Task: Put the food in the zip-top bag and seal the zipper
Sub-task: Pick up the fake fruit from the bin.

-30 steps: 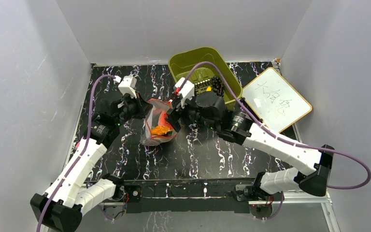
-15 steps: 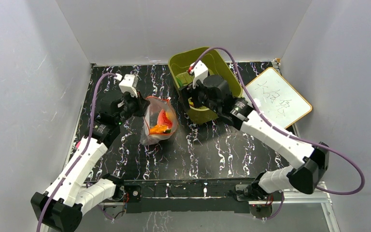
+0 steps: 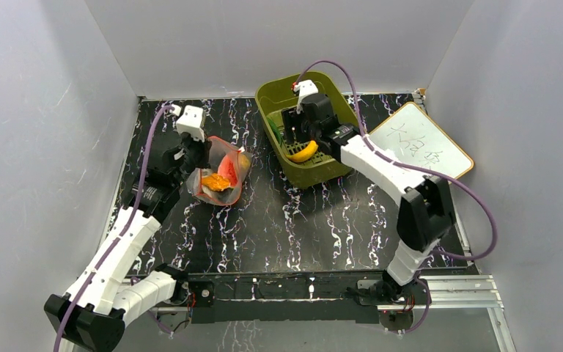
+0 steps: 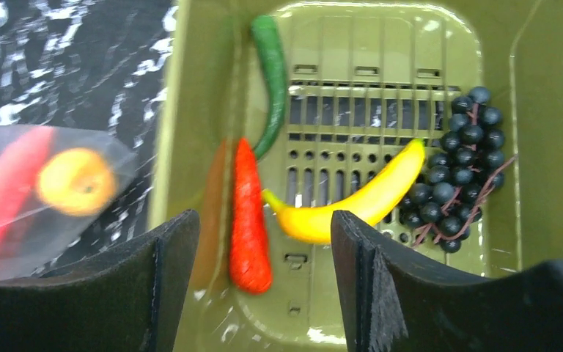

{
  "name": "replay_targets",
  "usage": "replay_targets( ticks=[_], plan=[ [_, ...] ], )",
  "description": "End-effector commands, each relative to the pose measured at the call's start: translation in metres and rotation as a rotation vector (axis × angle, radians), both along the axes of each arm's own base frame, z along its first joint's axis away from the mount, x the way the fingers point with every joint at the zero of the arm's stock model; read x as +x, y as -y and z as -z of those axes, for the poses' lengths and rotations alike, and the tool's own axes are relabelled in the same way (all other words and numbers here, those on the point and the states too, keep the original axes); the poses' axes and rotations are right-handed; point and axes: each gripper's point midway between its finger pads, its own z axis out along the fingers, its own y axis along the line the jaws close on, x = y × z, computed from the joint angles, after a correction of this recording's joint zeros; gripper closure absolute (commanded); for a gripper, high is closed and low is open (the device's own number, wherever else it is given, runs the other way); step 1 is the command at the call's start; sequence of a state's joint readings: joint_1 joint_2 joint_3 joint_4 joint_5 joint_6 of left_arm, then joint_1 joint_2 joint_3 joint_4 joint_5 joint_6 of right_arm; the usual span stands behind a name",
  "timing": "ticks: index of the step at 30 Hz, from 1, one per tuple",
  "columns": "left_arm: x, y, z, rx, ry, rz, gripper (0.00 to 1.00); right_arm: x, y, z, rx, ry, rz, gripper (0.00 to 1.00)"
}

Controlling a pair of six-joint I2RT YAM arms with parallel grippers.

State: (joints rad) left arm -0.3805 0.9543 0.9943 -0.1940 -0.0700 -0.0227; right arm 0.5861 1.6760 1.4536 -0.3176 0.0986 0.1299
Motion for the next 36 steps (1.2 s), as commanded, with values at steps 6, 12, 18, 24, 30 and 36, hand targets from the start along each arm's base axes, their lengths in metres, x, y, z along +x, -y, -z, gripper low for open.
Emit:
replay_targets(
  ticks=[6,12,18,24,30,36],
  plan=[
    [0.002,-0.004,0.003,0.038,0.073,-0.021,1.00,0.090,0.061,0.026,-0.222,0.070,0.251,0.49],
    [-0.001,0.001,0.022,0.007,0.003,-0.014,1.00,0.127,0.095,0.045,-0.297,0.082,0.348,0.57],
    [-0.007,0.008,0.029,-0.054,-0.038,0.002,1.00,0.158,0.123,0.067,-0.356,0.055,0.414,0.59],
    [-0.009,0.005,0.025,-0.049,-0.025,-0.006,1.00,0.163,0.119,0.084,-0.338,0.017,0.369,0.56],
    [-0.011,0.005,0.027,-0.053,-0.033,-0.009,1.00,0.169,0.118,0.097,-0.355,-0.007,0.360,0.55],
    [-0.012,0.003,0.023,-0.046,-0.019,-0.010,1.00,0.170,0.122,0.115,-0.394,-0.047,0.365,0.52]
  ],
)
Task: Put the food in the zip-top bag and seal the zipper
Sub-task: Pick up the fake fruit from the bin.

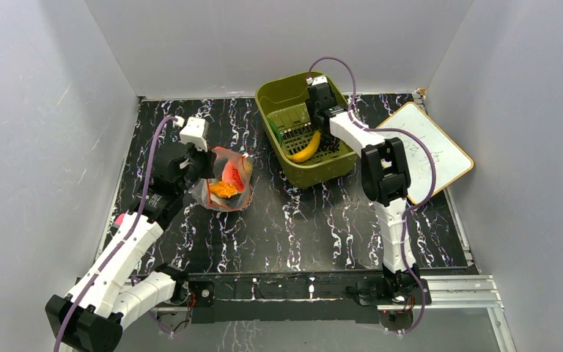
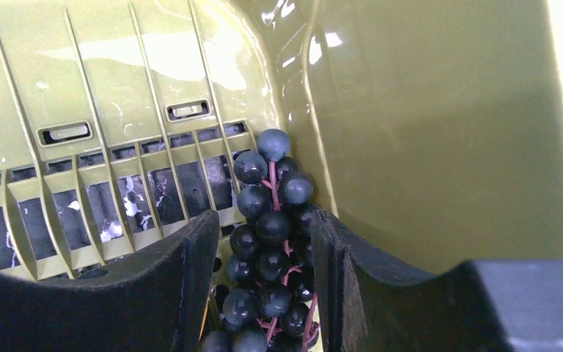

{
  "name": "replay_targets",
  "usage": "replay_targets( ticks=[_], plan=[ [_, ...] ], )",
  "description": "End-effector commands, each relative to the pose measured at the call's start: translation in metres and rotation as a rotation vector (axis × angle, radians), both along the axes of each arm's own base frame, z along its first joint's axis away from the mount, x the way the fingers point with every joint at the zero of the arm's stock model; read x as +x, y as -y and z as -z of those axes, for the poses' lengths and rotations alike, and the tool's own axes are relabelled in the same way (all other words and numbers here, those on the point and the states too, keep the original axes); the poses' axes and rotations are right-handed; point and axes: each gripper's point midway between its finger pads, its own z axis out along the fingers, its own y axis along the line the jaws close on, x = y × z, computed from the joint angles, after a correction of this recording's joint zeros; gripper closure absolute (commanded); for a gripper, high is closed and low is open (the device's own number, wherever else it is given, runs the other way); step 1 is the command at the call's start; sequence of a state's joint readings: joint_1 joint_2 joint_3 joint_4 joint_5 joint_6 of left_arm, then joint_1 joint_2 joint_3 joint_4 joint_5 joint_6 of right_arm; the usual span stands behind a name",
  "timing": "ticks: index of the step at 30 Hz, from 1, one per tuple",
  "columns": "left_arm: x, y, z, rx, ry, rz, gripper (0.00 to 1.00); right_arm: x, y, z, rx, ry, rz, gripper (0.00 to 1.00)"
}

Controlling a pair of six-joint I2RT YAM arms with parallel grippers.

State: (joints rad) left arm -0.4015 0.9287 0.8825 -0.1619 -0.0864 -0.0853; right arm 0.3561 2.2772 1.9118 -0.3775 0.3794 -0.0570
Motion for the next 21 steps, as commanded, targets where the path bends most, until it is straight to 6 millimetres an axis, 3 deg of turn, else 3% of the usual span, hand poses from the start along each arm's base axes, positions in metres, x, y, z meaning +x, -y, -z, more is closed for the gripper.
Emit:
replay_targets(
  ticks=[1,11,14,21],
  plan=[
    [-0.004,-0.002,-0.014,-0.013,0.049,0.003,1.00,0.011,0.000,-0.009,-0.014,0.027,0.002,0.52],
    [-0.005,0.001,-0.020,-0.029,0.061,0.011,1.00,0.011,-0.001,0.029,-0.048,-0.078,-0.021,0.46],
    [-0.005,0.001,-0.021,-0.032,0.059,0.013,1.00,0.010,-0.002,0.038,-0.049,-0.111,-0.040,0.50],
    [-0.006,0.000,-0.025,-0.044,0.065,0.004,1.00,0.015,0.001,0.038,-0.082,-0.121,-0.044,0.60]
  ],
)
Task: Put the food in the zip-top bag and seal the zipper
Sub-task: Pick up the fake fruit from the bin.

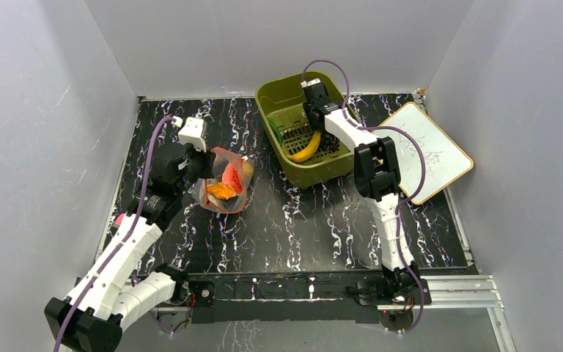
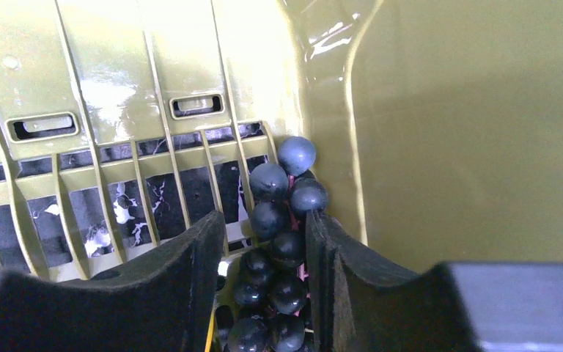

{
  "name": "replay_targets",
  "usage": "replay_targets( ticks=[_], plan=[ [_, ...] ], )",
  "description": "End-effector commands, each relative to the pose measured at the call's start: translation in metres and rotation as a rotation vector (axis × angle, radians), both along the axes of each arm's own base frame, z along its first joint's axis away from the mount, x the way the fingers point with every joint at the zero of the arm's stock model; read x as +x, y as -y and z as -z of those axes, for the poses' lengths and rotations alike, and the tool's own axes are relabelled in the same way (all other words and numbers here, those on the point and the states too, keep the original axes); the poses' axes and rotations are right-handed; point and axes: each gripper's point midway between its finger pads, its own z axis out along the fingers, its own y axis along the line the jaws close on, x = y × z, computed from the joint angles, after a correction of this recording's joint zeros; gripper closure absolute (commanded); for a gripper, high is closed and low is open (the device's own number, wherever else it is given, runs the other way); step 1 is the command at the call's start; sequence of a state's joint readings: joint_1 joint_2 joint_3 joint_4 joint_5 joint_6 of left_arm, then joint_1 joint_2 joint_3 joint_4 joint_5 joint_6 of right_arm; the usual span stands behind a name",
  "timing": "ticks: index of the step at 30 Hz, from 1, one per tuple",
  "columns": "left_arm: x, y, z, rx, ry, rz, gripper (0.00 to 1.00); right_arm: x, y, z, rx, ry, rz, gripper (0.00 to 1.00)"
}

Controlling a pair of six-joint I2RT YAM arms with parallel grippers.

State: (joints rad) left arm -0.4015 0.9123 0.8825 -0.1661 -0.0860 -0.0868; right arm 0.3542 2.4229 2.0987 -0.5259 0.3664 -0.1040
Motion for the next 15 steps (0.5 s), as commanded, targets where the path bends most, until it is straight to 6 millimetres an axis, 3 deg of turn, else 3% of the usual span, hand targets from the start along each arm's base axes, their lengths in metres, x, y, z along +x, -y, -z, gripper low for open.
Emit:
replay_targets(
  ticks=[1,5,12,15],
  plan=[
    [-0.004,0.001,-0.022,-0.043,0.057,0.003,1.00,0.008,0.002,0.005,-0.019,-0.013,-0.011,0.65],
    [-0.005,0.003,-0.023,-0.054,0.060,0.010,1.00,0.010,-0.005,-0.007,0.010,-0.001,-0.046,0.85],
    [-0.007,0.004,-0.025,-0.063,0.063,0.021,1.00,0.002,-0.025,-0.056,0.116,0.042,-0.128,1.00],
    [-0.008,0.005,-0.025,-0.073,0.068,0.027,1.00,-0.005,-0.030,-0.071,0.153,0.051,-0.155,1.00]
  ],
)
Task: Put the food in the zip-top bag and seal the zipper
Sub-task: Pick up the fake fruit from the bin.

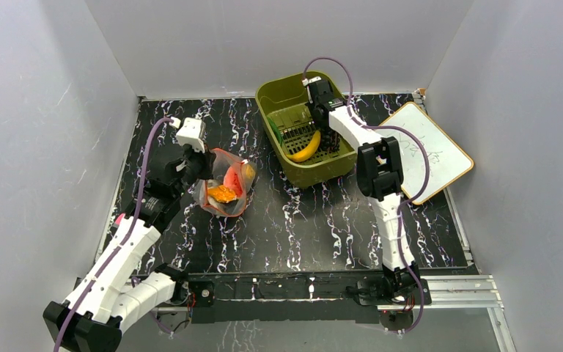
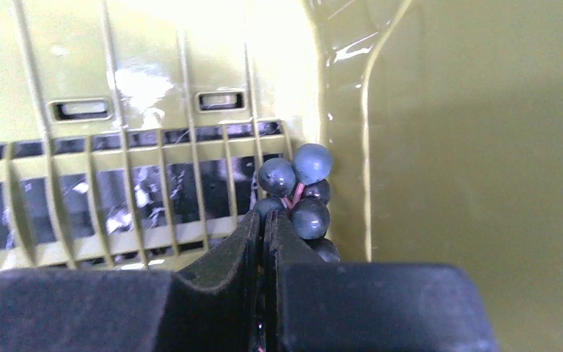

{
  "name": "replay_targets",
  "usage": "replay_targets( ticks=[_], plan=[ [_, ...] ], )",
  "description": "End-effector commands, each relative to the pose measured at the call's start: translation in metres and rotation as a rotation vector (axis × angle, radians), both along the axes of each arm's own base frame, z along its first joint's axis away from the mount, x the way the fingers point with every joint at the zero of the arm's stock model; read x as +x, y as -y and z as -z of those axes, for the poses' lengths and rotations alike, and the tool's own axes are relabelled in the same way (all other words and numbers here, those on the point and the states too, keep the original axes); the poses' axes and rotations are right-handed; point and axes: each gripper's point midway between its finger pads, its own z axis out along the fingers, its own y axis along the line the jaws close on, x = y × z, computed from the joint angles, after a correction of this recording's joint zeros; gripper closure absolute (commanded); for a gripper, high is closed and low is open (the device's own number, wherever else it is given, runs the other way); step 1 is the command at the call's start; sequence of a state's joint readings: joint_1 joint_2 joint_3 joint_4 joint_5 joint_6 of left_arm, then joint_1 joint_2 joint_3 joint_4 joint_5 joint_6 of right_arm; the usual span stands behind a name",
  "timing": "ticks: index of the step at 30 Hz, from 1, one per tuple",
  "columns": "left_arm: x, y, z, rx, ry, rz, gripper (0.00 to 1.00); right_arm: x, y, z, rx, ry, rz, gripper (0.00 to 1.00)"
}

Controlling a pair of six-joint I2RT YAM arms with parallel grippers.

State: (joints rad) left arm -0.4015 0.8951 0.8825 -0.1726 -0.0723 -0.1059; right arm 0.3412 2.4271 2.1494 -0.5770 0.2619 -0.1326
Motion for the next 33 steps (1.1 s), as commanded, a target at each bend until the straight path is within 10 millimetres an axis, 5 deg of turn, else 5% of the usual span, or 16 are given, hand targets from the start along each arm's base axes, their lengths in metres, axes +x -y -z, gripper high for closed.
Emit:
replay_targets(
  ticks=[1,6,17,26,33],
  plan=[
    [-0.005,0.004,-0.021,-0.050,0.064,0.018,1.00,-0.008,-0.021,-0.070,0.115,0.081,-0.076,1.00],
    [-0.006,0.004,-0.017,-0.061,0.050,0.013,1.00,-0.019,-0.017,-0.088,0.120,0.100,-0.078,1.00],
    [-0.008,0.003,-0.018,-0.061,0.051,0.015,1.00,-0.027,-0.014,-0.076,0.110,0.068,-0.073,1.00],
    [-0.006,0.009,-0.041,-0.125,0.086,0.025,1.00,-0.038,-0.032,-0.135,0.168,0.193,-0.122,1.00],
    [0.001,0.017,-0.031,-0.153,0.010,0.015,1.00,-0.060,-0.045,-0.179,0.230,0.258,-0.164,1.00]
  ],
)
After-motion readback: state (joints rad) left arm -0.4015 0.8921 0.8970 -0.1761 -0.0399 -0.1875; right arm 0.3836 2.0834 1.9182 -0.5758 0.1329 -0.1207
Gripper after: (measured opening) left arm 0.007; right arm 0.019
